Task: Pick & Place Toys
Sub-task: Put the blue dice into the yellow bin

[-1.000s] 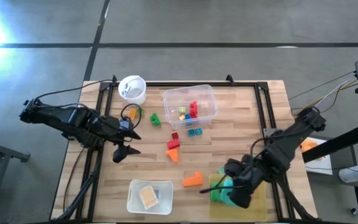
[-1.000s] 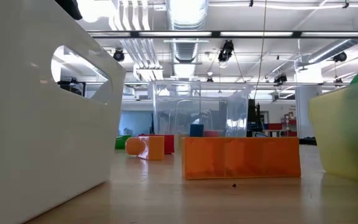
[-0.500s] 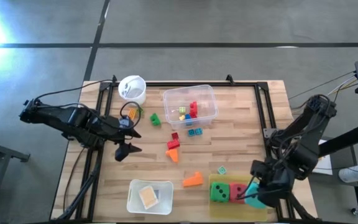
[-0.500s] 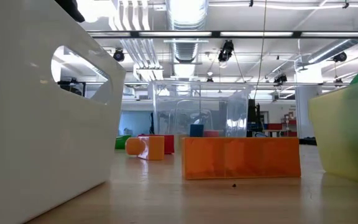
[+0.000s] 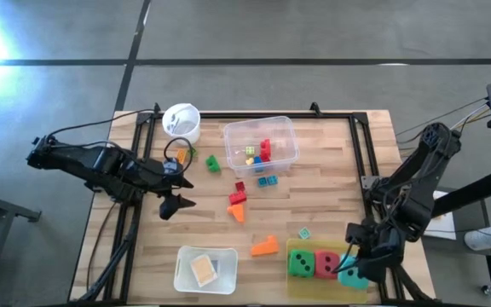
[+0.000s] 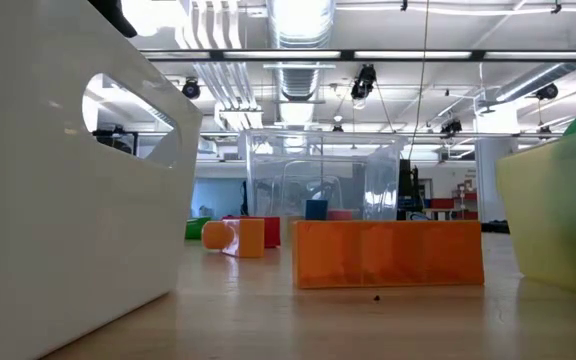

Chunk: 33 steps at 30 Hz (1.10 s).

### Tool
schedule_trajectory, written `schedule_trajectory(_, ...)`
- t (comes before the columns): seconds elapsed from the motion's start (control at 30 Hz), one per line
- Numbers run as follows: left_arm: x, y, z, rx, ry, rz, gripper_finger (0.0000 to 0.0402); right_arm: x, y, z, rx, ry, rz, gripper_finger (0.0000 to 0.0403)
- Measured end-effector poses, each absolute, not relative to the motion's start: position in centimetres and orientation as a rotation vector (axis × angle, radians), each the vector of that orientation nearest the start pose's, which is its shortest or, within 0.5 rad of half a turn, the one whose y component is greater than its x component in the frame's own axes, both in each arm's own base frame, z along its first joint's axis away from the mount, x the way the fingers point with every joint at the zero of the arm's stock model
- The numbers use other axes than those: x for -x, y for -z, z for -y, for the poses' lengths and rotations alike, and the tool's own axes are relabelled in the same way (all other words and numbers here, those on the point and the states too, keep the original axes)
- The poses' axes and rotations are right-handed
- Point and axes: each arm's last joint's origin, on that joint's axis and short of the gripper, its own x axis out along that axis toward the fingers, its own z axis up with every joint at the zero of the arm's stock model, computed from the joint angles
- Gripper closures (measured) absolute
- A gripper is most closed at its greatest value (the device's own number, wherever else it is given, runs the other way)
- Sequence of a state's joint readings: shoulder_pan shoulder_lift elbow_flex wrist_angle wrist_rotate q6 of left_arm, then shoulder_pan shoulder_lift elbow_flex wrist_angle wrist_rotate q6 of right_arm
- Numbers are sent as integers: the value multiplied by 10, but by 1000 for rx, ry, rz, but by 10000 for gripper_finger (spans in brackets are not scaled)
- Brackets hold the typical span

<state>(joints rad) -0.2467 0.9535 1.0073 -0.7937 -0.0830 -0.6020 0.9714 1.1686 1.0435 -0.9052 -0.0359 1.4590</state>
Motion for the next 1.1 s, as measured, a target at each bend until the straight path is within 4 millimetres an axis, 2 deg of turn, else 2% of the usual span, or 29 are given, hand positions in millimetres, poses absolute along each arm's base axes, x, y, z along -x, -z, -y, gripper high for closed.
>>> schedule_trajectory(0.23,-175,-327,42,456,-70,-750,71,-116,-285,-175,-764,-71,-1350,393)
schedule_trajectory(0.5,-175,-327,42,464,-73,-750,71,-109,-285,-179,-770,-110,-1363,393)
schedule_trajectory(1.1,-175,-327,42,483,-79,-747,71,-112,-258,-181,-814,-89,-1306,393)
